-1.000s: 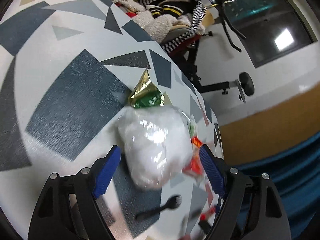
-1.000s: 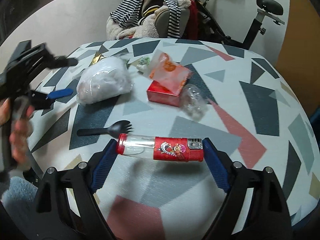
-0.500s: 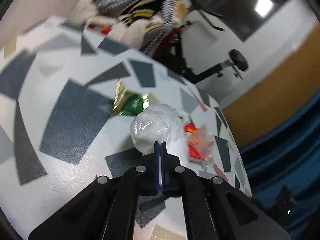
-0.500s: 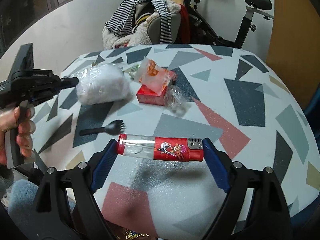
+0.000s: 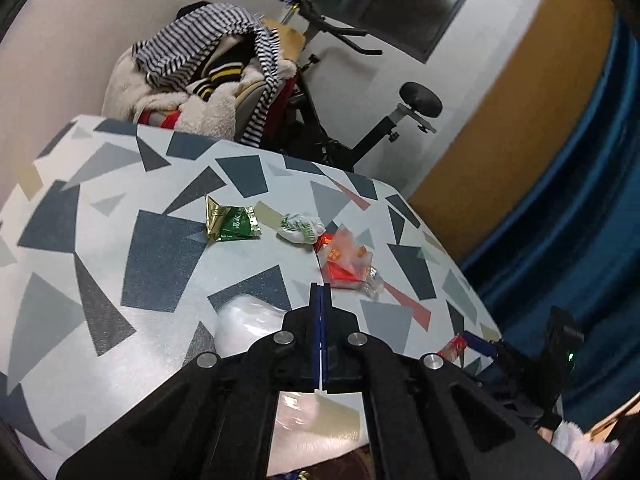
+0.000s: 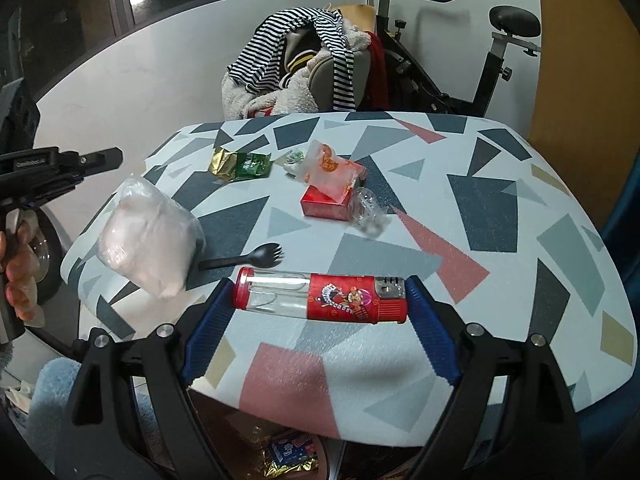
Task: Collect trash
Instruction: 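Grasp the red lighter with the right tool while the left tool grasps the white plastic bag, then carry the lighter and white bag down into the brown bin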
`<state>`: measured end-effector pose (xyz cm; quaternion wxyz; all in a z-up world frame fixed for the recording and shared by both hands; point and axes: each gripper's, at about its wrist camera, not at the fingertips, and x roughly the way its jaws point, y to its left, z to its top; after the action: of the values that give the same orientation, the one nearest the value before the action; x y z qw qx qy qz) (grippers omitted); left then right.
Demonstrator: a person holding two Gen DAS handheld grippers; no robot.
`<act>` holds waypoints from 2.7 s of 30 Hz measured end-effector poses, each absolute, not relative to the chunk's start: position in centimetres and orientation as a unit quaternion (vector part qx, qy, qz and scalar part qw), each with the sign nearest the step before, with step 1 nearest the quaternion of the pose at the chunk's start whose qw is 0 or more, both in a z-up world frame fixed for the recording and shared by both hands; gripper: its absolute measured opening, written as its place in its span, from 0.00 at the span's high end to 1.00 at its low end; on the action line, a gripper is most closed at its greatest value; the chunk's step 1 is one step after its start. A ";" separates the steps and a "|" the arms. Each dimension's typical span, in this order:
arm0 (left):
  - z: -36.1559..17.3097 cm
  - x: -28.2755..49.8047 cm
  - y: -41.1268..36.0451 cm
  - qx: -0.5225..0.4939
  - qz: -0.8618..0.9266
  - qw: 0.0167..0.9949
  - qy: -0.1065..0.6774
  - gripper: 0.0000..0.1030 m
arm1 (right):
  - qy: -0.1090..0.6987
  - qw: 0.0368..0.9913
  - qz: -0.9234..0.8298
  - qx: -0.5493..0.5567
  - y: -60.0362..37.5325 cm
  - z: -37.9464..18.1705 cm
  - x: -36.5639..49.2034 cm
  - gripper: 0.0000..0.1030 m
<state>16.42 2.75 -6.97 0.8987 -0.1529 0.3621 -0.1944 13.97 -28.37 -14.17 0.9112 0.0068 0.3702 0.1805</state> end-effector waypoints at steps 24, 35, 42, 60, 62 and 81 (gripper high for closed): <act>-18.3 15.1 14.1 -0.283 -0.047 0.863 0.416 0.20 | 0.391 0.901 0.185 0.006 -27.4 -15.8 13.8 0.18; -15.1 13.7 11.2 -0.226 -0.116 0.875 0.412 0.61 | 0.384 0.903 0.193 -0.001 -27.2 -15.0 12.7 0.18; -11.9 8.2 5.8 -0.117 -0.171 0.892 0.403 0.61 | 0.375 0.906 0.197 0.005 -28.0 -14.3 10.3 0.18; -21.7 -0.4 -4.8 0.066 -0.219 0.849 0.476 0.56 | 0.394 0.895 0.209 0.025 -29.4 -17.1 4.9 0.18; -22.4 -0.2 -4.9 0.055 -0.216 0.847 0.483 0.40 | 0.399 0.893 0.207 0.026 -29.4 -17.5 4.9 0.18; -16.8 -3.3 1.4 0.006 -0.117 0.929 0.350 0.10 | 0.453 0.854 0.250 -0.059 -23.1 -26.0 2.7 0.18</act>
<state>-3.26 1.40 -16.77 0.9294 0.0055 0.3502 -0.1165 2.72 -23.11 -26.01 0.8538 -0.0594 0.4530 0.2497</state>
